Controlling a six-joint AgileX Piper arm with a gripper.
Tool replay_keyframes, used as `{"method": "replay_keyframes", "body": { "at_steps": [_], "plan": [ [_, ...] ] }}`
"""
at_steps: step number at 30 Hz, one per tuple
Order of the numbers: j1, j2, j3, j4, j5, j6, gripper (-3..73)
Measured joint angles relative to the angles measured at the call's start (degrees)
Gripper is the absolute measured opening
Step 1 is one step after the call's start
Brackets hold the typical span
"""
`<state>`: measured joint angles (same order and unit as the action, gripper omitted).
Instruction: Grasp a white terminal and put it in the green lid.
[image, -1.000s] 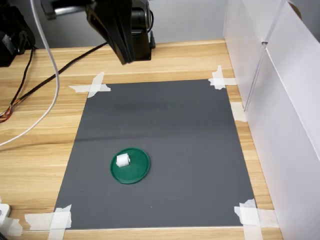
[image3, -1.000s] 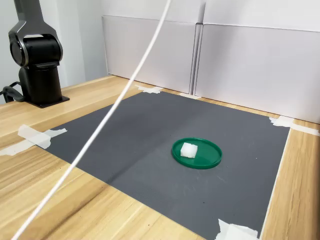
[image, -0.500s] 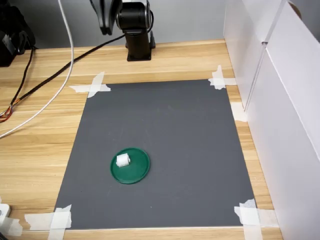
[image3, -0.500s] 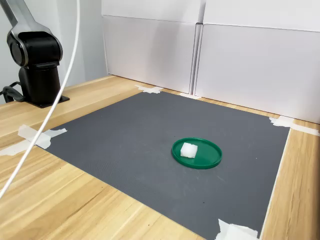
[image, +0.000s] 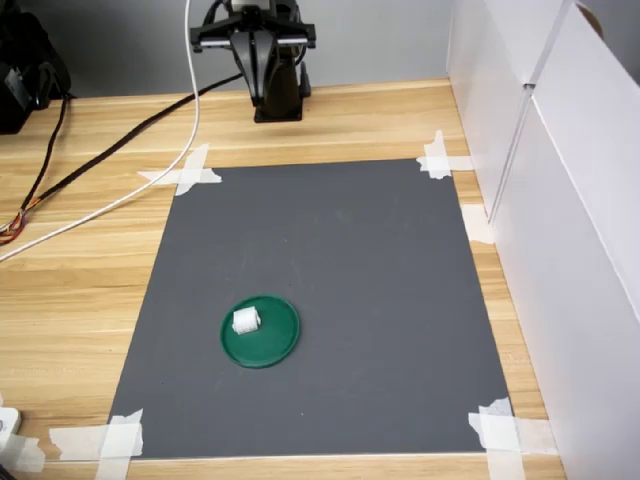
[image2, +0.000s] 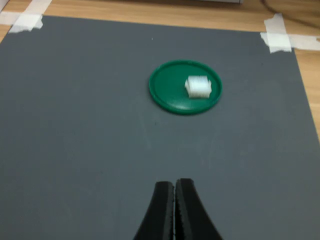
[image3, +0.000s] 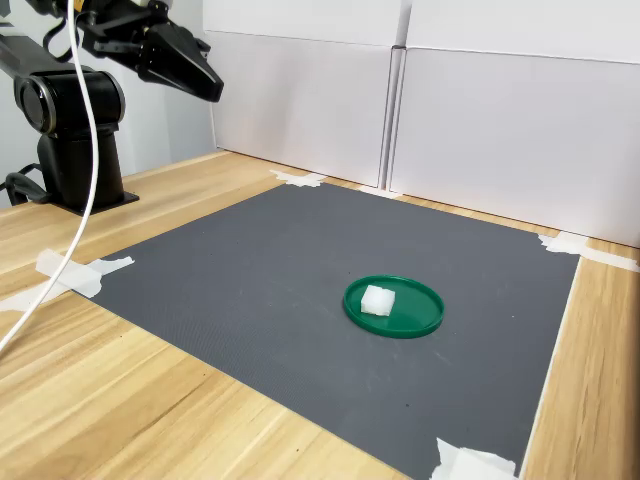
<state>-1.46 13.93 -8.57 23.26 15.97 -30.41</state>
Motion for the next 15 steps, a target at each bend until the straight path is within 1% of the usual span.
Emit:
{"method": "replay_keyframes", "body": {
  "at_steps": [6, 15],
  "plan": [
    [0.0, -8.3, 4.9, 0.0, 0.1, 0.0, -1.9],
    [0.0, -13.5, 5.9, 0.0, 0.5, 0.0, -1.9]
  ]
}}
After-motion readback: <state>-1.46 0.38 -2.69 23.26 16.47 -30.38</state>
